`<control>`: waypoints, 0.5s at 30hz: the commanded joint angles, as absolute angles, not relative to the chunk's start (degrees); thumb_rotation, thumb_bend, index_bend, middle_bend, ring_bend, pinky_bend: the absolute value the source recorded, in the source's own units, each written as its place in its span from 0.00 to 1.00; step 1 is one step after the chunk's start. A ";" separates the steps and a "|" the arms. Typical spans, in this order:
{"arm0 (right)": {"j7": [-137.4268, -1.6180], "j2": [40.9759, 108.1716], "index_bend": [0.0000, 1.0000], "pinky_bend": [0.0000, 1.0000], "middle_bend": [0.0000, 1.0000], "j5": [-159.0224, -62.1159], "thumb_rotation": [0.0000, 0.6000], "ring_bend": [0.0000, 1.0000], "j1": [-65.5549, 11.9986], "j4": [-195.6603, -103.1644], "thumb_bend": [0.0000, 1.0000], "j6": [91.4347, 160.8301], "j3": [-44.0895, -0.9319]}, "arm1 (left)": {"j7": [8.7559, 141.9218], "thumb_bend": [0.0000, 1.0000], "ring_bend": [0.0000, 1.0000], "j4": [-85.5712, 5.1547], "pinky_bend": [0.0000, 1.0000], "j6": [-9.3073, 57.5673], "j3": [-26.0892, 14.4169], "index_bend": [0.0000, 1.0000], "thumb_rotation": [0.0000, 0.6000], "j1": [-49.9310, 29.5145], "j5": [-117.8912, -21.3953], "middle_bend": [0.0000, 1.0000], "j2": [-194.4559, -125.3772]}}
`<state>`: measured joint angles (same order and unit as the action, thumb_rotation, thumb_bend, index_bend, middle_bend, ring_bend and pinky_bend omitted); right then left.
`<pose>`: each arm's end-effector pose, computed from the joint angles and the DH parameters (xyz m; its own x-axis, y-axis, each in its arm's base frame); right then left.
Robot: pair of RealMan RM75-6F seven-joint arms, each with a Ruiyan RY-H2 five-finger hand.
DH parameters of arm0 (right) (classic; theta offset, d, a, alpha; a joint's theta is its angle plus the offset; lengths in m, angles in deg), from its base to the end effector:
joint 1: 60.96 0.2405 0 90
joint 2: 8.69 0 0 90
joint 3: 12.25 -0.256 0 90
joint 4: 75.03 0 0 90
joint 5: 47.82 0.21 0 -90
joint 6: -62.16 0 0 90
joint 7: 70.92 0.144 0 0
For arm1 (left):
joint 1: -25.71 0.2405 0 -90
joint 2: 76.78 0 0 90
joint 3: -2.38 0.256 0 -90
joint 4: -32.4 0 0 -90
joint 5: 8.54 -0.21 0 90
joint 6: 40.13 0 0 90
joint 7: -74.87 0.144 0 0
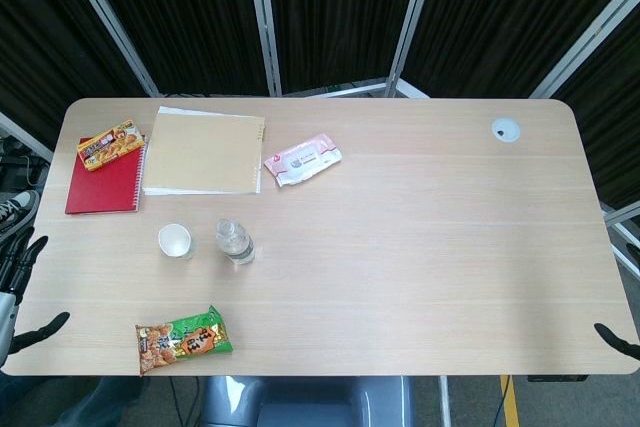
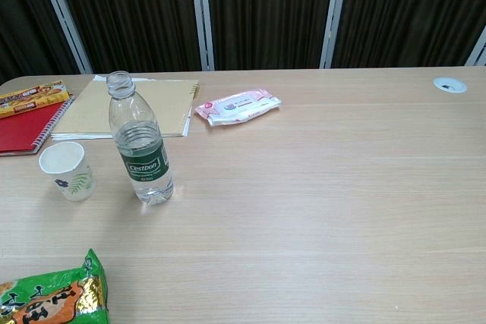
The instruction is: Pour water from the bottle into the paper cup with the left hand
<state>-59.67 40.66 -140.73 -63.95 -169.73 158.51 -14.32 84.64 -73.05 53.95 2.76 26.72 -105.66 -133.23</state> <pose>-0.3062 -0.1340 0.2499 0.4137 0.1114 0.9036 -0.9071 -0.0339 0.4195 -0.2615 0.1367 0.1858 0.4589 -0.0760 0.8852 0.8805 -0.0940 -0.4646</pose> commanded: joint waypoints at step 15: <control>-58.75 39.63 0.00 0.00 0.00 -139.97 1.00 0.00 -62.89 -171.11 0.00 156.68 -14.79 | 71.20 0.00 0.00 -69.01 0.00 36.43 -1.35 0.00 1.00 14.05 -101.02 0.00 -138.10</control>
